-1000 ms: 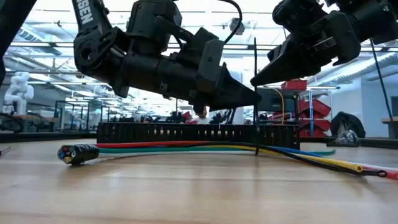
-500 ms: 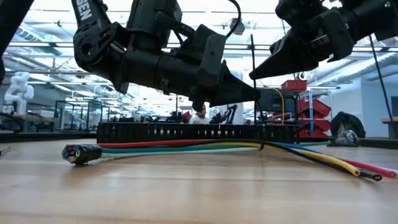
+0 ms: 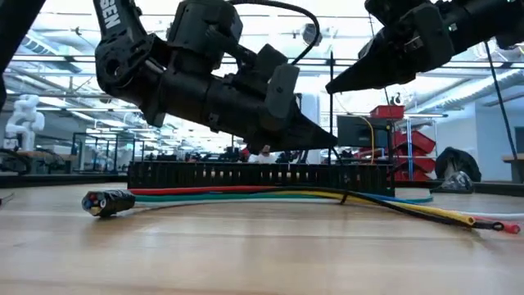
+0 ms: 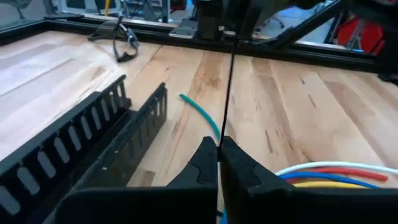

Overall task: Ziptie cables
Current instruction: Wrap the black zip tie on the cables

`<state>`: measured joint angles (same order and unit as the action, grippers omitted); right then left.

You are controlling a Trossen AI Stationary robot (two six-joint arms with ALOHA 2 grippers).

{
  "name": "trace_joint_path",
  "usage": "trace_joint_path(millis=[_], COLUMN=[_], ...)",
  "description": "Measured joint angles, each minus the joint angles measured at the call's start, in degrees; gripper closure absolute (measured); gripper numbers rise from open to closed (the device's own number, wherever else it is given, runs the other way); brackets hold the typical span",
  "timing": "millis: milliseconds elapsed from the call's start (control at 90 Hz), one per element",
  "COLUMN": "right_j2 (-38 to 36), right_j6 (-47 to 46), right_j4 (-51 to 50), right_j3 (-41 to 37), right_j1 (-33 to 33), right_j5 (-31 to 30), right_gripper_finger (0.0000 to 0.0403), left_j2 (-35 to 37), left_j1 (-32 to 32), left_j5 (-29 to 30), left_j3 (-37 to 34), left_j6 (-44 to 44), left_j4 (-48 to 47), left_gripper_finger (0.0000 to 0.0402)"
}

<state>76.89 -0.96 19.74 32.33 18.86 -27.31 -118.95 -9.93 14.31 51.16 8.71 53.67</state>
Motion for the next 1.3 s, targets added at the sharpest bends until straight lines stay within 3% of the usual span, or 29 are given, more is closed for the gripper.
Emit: trace_joint_path(millis=[189, 456, 567, 689, 944, 1067, 1211, 1300], right_j2=[-0.21, 0.48, 3.09, 7.21, 11.39, 11.39, 11.38, 11.38], right_j6=[-0.80, -12.21, -17.59, -19.86, -17.70, -16.16, -16.15, -16.38], right_j4=[1.32, -5.72, -7.46, -2.00, 4.15, 6.02, 6.14, 5.89], right_j3=[0.25, 0.21, 0.10, 0.10, 0.05, 0.08, 0.09, 0.08], right_j1=[2.27, 2.63, 3.01, 2.98, 1.89, 1.78, 0.91, 0.39], right_j5=[-0.52, -1.98, -7.68, -13.33, -14.44, -14.69, -14.91, -14.44], right_gripper_finger=[0.0372, 0.0263, 0.0231, 0.0219, 0.0255, 0.0299, 0.0381, 0.0397], left_j2=[-0.22, -0.19, -0.18, -0.11, -0.05, 0.00, 0.00, 0.00], left_j1=[0.00, -0.38, -0.40, -1.00, -1.60, -1.72, -1.82, -1.79], left_j5=[3.82, 10.05, 11.02, 11.96, 12.58, 12.13, 12.06, 12.10], left_j3=[-0.13, -0.14, 0.18, 1.46, 3.77, 3.82, 3.84, 3.86], left_j6=[1.48, 2.99, 2.99, 2.85, 1.02, 1.04, 1.29, 1.33], left_j4=[-1.16, -0.70, -0.39, -0.41, -4.07, -4.53, -4.74, -4.76], left_gripper_finger=[0.0401, 0.0398, 0.0398, 0.0399, 0.0400, 0.0401, 0.0401, 0.0401])
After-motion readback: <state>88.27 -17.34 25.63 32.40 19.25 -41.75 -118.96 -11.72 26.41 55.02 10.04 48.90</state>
